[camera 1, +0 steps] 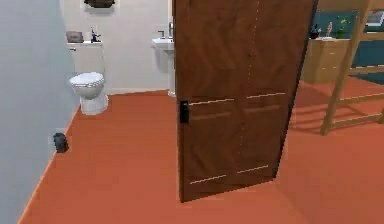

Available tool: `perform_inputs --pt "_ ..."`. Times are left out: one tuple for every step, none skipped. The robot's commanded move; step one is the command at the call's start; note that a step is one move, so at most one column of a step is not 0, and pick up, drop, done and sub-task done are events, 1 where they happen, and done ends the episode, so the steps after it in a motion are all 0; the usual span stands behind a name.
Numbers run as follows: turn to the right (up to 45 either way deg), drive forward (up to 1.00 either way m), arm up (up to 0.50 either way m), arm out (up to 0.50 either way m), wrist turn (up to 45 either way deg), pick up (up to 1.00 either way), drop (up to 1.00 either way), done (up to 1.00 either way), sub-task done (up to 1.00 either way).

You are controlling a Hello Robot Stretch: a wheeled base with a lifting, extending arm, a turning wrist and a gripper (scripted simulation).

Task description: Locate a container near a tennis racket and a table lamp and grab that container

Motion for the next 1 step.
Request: perform_inputs --pt "45.0 0.0 0.0 0.0 0.0 0.0 0.0 0.0 0.0"
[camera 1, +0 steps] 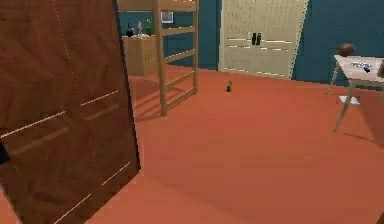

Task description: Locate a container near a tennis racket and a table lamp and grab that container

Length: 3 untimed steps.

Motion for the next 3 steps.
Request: perform_inputs --pt "18.0 0.0 0.0 0.0 0.0 0.0 0.0 0.0 0.0" --pt "0.0 1.0 0.0 0.0 0.0 0.0 0.0 0.0 0.0" --pt "3.0 0.0 0.0 0.0 0.0 0.0 0.0 0.0 0.0"
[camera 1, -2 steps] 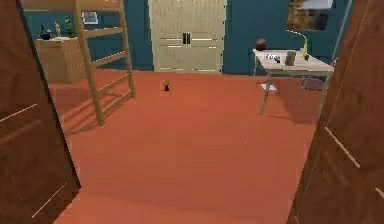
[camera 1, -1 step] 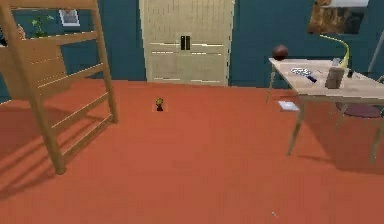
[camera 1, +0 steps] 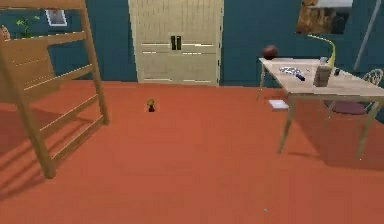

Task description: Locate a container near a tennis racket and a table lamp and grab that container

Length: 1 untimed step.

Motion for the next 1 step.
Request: perform_inputs --pt "-6.0 0.0 0.0 0.0 0.0 0.0 0.0 0.0 0.0"
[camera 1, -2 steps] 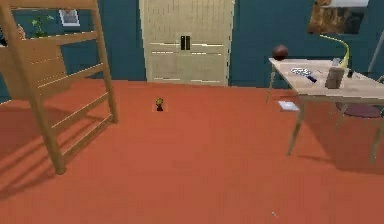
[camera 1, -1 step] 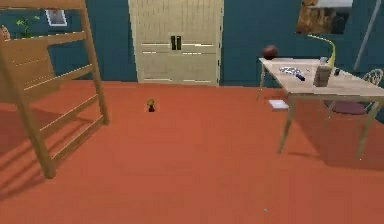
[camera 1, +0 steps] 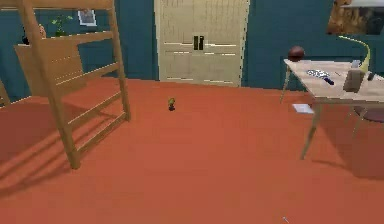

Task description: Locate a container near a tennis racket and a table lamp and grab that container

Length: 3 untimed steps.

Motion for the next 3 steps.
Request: perform_inputs --pt "0.0 1.0 0.0 0.0 0.0 0.0 0.0 0.0 0.0" --pt "-24.0 0.0 0.0 0.0 0.0 0.0 0.0 0.0 0.0" --pt "-3.0 0.0 0.0 0.0 0.0 0.0 0.0 0.0 0.0"
